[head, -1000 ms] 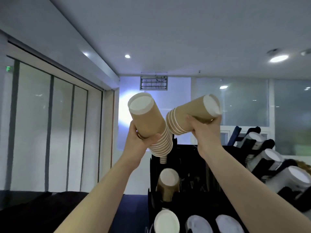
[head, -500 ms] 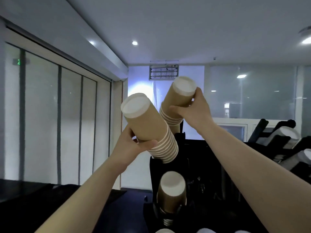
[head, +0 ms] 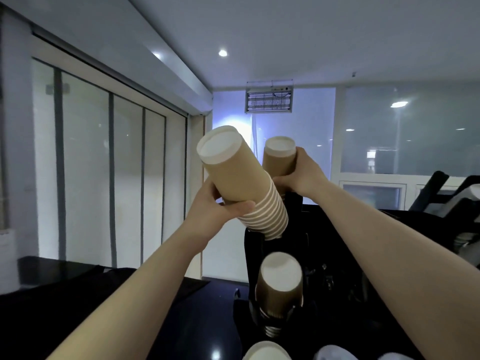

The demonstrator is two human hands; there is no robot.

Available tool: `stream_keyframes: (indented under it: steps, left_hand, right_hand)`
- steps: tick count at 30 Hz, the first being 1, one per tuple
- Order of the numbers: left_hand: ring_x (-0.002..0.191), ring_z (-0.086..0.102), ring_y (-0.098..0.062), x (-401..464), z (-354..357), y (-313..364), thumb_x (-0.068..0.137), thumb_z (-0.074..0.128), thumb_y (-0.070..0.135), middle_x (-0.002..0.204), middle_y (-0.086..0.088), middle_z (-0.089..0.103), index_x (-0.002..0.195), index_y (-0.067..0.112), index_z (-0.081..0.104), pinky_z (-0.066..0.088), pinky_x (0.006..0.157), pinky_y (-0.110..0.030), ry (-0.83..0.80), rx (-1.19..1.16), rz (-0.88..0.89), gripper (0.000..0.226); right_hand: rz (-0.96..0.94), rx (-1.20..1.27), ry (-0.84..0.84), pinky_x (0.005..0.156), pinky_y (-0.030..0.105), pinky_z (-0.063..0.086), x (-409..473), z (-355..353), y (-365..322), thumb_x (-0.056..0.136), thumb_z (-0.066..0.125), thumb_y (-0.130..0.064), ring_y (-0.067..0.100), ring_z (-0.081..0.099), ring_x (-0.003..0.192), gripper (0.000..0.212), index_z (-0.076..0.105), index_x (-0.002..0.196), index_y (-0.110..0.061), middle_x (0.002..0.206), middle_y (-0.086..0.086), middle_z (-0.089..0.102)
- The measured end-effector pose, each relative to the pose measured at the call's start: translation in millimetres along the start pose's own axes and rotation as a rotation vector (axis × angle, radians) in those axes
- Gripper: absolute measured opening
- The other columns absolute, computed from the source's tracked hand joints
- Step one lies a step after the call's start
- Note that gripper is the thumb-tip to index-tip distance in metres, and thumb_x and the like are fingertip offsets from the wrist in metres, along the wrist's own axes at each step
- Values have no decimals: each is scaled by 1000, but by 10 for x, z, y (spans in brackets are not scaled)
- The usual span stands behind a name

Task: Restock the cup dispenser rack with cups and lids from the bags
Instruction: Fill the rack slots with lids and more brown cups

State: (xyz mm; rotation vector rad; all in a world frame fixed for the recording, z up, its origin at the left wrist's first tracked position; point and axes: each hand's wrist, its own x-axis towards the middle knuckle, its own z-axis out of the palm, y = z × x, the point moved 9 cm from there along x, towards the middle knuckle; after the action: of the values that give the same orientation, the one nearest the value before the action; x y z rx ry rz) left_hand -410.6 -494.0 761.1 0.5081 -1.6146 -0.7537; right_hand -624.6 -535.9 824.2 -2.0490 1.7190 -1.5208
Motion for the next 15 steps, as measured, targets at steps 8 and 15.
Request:
stream_keyframes:
  steps: [8,15]
  left_hand:
    - [92,58,11,62,190,-6,65,85,12,96,28,65,107,41,53,46,67,-6,-60,82,7,60]
    - [102,57,3,39,437,-232,64,87,17,116,13,61,128,29,48,50,82,-16,-163,194,-58,76]
  right_hand:
    - [-348,429,330,77,14,45,-622,-566,-572,72,63,-37,2,60,87,41,55,111,-31,98,-10,64]
    - [-331,184,-169,80,13,47,-805,35,-540,66,85,-23,-5,59,102,80,44,135,-32,119,-15,61]
